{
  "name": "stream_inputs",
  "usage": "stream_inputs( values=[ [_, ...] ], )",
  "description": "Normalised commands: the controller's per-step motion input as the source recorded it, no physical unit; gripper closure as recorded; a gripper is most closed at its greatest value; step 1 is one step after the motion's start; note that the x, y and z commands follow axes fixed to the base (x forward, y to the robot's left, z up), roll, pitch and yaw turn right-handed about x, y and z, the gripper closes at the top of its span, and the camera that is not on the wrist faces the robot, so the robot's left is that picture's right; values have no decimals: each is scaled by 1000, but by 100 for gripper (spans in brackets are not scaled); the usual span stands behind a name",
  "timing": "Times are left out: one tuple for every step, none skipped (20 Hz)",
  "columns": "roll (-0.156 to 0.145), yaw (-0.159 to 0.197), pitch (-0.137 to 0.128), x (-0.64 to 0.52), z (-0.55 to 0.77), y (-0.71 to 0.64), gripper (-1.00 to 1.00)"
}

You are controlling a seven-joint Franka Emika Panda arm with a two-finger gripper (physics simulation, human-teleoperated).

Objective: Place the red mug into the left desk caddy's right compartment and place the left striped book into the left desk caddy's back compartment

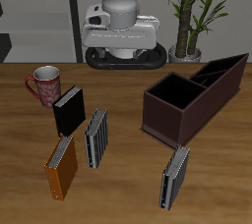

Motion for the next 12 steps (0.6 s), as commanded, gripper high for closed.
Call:
stream_inputs(
  values=[
    [24,19,-65,-356,-99,-13,-100],
    [-5,-15,-8,-155,-67,-40,-100],
    [60,-32,29,-257,-175,43,-100],
    [68,100,-44,-252,-136,-78,-100],
    [-23,-37,27,-225,-212,-215,-100],
    [-12,66,-49,-387,-184,-372,-100],
    [6,26,-9,-65,-55,-123,-100],
    [-57,-36,-76,-290,-70,-355,-100],
    [21,-28,-20,-254,-101,-285,-100],
    [0,0,0,21,3,21,-100],
    [-1,88,-158,-401,92,-899,-100],
    [0,0,0,53,18,68,-100]
  ],
)
